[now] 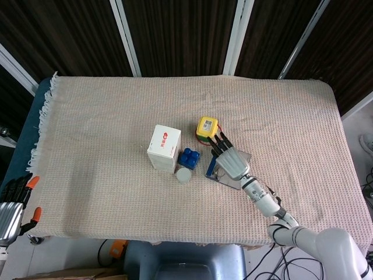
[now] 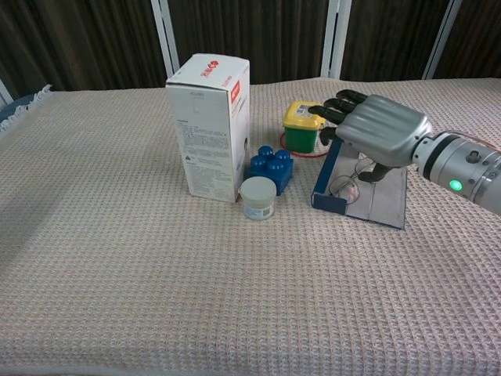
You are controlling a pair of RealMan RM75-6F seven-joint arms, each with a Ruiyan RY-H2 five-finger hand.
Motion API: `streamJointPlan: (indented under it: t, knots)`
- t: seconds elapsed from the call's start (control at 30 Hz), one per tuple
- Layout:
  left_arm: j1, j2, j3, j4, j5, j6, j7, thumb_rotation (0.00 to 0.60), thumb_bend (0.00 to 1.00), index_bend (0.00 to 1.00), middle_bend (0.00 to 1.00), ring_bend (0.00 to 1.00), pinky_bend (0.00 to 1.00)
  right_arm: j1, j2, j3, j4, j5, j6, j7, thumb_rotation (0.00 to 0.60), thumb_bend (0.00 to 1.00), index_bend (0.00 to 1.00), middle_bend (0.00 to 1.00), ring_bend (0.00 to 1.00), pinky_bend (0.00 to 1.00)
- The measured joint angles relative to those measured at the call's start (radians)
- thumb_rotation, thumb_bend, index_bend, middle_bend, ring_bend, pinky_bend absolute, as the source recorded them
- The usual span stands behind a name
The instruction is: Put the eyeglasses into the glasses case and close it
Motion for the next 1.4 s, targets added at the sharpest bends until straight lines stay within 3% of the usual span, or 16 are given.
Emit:
streamJointPlan:
  t: [0.2,0.8,1.4]
  knots:
    - [-0.001,-0.001,0.002,-0.002,0.003,-0.003,0.001,0.600,0.45,0.00,0.00,0.00,0.03,-0.027,0.023,0.013,0.006,0.009,0.044,0.028,0.600,0.22,0.32,0.07,0.00,0.00]
    - [-0.007,-0.003,0.001,0.005,0.002,-0.010,-0.006,0.600,0.45,0.00,0.00,0.00,0.03,0.032,-0.072,0.038,0.101,0.039,-0.038,-0.007,0.600,0.22,0.36,0.07,0.00,0.00]
    - [-0.003,0.005,-0.001,0.004,0.001,-0.003,-0.022,0.600,0.45,0.00,0.00,0.00,0.03,0.085,-0.160,0.066,0.170,0.052,-0.045,0.007,0.600,0.22,0.61,0.07,0.00,0.00]
